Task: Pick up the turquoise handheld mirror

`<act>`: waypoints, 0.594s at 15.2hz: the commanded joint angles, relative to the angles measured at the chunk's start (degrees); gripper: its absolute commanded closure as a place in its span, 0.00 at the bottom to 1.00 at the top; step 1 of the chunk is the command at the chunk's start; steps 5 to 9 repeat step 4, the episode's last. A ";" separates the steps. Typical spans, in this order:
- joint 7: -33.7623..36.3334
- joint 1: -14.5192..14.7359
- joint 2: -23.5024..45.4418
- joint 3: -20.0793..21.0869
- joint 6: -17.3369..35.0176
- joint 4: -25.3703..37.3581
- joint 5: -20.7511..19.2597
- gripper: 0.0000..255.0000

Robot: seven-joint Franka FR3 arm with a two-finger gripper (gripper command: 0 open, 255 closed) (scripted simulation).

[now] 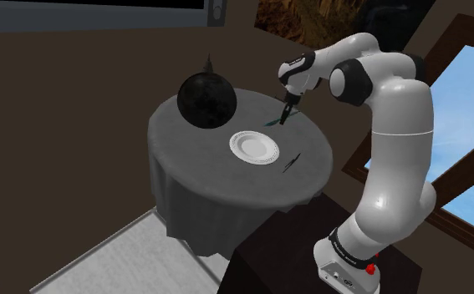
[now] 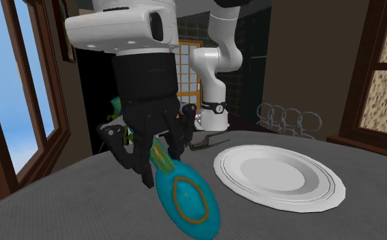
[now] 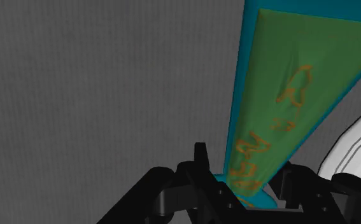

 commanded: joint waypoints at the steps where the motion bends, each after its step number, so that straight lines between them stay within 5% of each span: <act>1: 0.38 0.26 -0.87 -0.28 -0.99 0.19 -0.47 1.00; 9: 0.57 0.35 -1.32 -0.44 -1.63 0.44 -0.74 1.00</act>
